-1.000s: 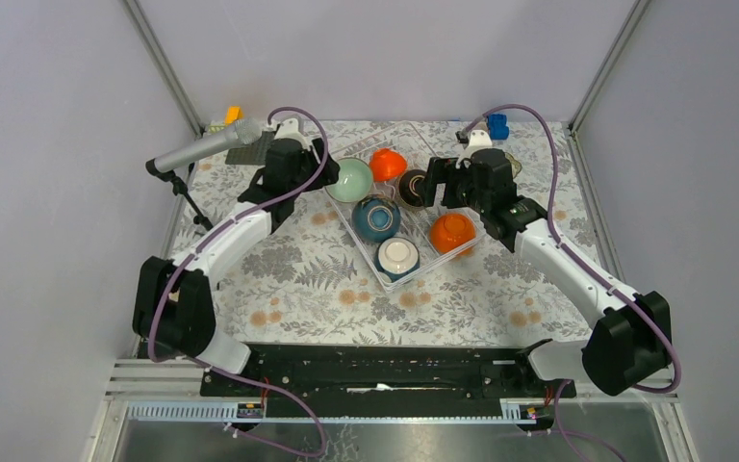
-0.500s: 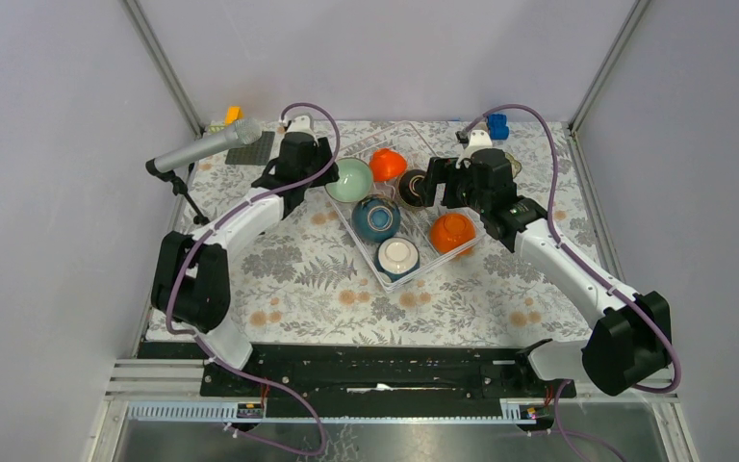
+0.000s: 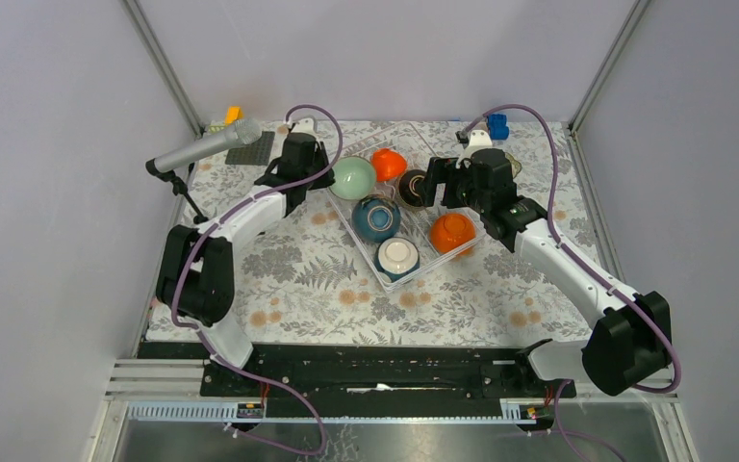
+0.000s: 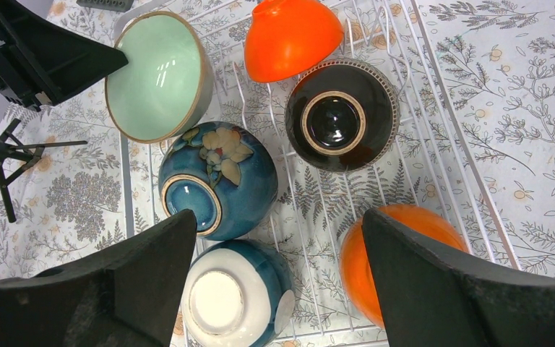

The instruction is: Unload the bowls from the dish rack

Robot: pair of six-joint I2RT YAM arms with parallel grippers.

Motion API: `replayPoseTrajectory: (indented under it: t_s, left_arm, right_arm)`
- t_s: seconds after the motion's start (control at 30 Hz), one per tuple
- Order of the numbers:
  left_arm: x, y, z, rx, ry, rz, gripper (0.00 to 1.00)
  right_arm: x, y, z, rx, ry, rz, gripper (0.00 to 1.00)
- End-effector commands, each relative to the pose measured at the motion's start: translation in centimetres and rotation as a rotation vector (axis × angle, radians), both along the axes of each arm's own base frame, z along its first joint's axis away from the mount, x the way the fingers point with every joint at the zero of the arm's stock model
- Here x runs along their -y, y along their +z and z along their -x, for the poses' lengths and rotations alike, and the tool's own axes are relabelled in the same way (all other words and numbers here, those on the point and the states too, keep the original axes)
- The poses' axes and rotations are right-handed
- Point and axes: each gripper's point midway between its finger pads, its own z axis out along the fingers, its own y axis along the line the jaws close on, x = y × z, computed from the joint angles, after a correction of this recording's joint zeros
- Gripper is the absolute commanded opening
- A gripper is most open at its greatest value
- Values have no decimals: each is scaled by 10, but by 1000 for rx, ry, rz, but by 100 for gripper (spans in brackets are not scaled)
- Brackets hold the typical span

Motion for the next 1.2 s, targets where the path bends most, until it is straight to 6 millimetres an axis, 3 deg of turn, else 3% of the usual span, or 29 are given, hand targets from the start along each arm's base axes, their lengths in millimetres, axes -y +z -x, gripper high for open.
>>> replayPoseTrajectory:
  t_s: [0.0,0.03,0.1,0.33,0.53,0.63,0.9,1.17]
  left_arm:
    - [6,10,-6,34,-27,36,17]
    - [6,15,-6,42,-30,37,8]
    - [5,24,-5,57,-30,36,0]
    - [5,76,10,145,-56,77,0]
    - [-1,123,37,239,-60,149,0]
    - [-7,132,54,267,-53,174,0]
    - [-46,110,104,232,114,209,0]
    - [-104,63,138,192,453,280,0]
  right_arm:
    - [-1,20,-1,54,4,-14,91]
    - [0,20,-1,54,2,-14,91]
    - [0,20,0,54,2,-14,91]
    - [-1,19,2,49,9,-21,91]
    - [-4,20,4,46,26,-31,91]
    - [-5,22,6,46,33,-36,91]
    - [-4,24,12,45,42,-34,91]
    - [-8,20,13,30,65,-42,91]
